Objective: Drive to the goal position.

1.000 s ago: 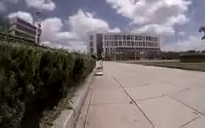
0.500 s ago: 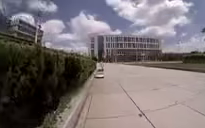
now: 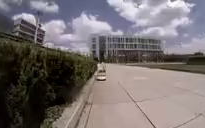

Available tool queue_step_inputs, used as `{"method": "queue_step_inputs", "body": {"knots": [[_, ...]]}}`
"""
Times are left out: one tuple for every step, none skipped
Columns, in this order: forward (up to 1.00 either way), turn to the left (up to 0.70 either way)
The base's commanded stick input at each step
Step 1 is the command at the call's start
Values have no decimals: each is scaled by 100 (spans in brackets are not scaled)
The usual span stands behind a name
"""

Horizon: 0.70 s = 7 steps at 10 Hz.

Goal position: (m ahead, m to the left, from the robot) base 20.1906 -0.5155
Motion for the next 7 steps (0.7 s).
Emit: {"method": "queue_step_inputs", "body": {"knots": [[70,0],[70,0],[70,0],[70,-35],[70,-35],[70,-35],[70,-35]]}}
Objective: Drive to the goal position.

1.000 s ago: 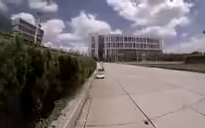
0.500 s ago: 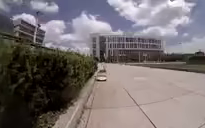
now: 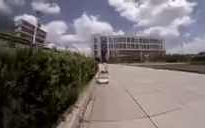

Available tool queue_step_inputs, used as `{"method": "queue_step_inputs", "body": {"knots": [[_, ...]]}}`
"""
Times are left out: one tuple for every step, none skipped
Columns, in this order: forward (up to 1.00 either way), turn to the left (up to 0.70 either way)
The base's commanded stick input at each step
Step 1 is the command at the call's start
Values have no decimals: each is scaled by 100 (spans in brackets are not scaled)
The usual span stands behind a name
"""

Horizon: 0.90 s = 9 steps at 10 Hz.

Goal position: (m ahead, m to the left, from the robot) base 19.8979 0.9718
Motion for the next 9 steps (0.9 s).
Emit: {"method": "queue_step_inputs", "body": {"knots": [[70,-26],[70,0],[69,0],[68,0],[66,0],[64,0],[64,0],[66,0],[66,0]]}}
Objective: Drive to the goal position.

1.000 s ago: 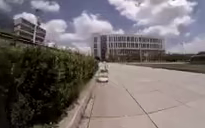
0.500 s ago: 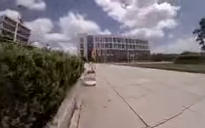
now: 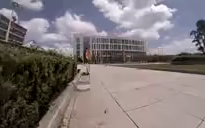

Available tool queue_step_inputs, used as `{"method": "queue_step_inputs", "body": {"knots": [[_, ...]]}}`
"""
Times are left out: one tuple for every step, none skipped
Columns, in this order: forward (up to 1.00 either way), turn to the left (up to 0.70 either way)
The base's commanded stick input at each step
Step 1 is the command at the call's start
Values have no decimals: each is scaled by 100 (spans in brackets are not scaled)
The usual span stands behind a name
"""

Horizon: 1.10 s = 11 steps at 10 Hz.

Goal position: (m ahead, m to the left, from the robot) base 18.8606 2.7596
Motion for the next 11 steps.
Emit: {"method": "queue_step_inputs", "body": {"knots": [[65,0],[63,0],[62,0],[63,0],[65,0],[68,0],[70,-1],[70,-18],[70,-26],[70,-26],[70,-26]]}}
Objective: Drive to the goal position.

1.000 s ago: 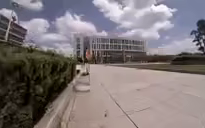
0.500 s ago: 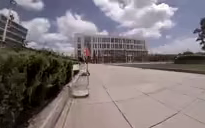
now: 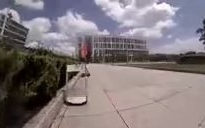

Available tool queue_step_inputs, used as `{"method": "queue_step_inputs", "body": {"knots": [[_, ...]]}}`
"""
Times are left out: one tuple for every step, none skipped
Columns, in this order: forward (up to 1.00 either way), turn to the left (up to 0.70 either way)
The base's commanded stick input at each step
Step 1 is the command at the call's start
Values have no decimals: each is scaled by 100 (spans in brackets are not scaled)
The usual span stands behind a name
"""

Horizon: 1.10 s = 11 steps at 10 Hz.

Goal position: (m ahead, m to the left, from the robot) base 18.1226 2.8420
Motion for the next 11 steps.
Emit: {"method": "queue_step_inputs", "body": {"knots": [[70,-16],[70,-4],[70,0],[70,0],[70,0],[70,0],[70,0],[70,0],[70,0],[70,0],[70,0]]}}
